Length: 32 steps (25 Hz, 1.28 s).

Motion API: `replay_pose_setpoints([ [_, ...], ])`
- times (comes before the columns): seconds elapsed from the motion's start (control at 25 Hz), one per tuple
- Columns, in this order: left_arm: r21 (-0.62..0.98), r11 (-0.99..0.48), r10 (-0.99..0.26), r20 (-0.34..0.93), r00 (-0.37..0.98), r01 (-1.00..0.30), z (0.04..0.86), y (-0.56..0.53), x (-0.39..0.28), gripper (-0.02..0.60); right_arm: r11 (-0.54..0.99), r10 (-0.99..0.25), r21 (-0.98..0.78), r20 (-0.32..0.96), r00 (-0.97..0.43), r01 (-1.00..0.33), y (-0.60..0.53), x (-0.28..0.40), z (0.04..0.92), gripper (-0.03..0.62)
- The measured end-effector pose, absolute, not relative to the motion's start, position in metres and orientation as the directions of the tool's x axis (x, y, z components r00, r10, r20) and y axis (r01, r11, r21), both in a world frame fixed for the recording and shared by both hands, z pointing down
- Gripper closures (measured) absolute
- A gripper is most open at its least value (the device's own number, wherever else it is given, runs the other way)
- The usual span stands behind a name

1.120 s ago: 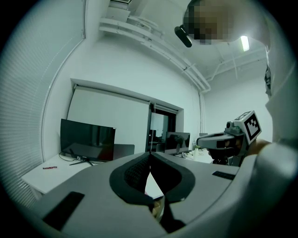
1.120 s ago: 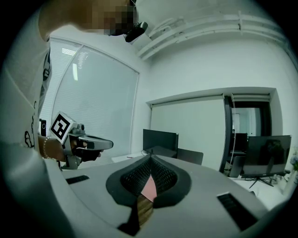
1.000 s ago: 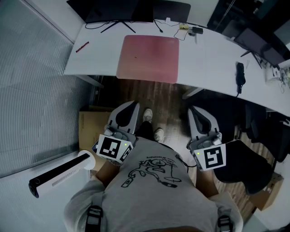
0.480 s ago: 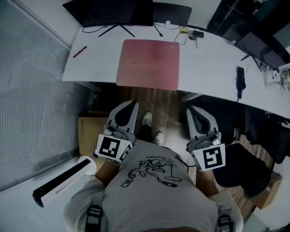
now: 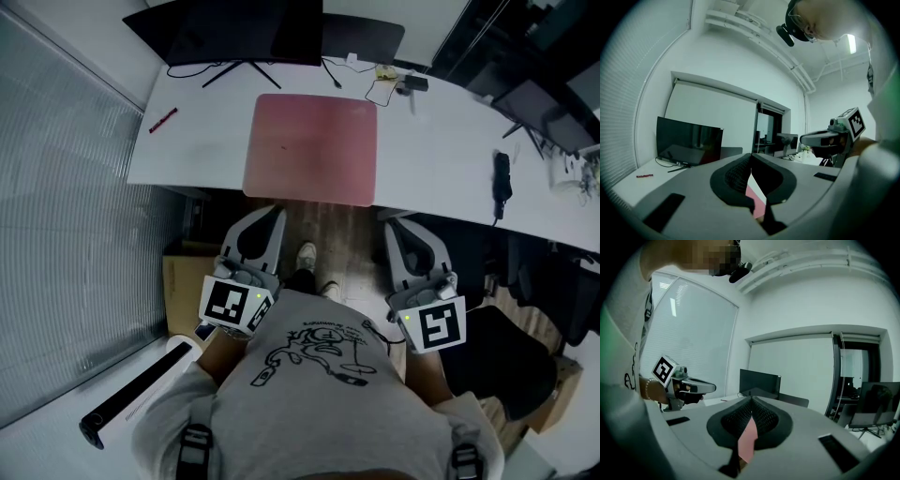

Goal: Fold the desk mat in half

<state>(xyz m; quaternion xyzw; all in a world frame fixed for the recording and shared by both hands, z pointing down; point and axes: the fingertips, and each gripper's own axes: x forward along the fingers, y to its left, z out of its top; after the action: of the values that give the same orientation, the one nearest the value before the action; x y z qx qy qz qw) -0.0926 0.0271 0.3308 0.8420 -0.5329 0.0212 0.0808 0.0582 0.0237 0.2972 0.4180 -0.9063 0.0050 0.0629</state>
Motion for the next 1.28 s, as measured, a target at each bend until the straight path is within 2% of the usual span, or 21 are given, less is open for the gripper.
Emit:
replay_pose_setpoints([
  [0.84,0.144,-0.454,-0.868,0.149,0.473,-0.879,0.354,-0.076,-0.159,0.558,0.613,-0.786,0.055,0.139,-0.602,-0.788,-0.074,-0.004,0.296,0.588],
  [1.28,0.135,-0.437,-0.847,0.271,0.458,-0.889,0.424,-0.093,-0.192,0.557,0.610,-0.788,0.074,0.152,-0.596,-0.789,-0.092,-0.029,0.303,0.588],
])
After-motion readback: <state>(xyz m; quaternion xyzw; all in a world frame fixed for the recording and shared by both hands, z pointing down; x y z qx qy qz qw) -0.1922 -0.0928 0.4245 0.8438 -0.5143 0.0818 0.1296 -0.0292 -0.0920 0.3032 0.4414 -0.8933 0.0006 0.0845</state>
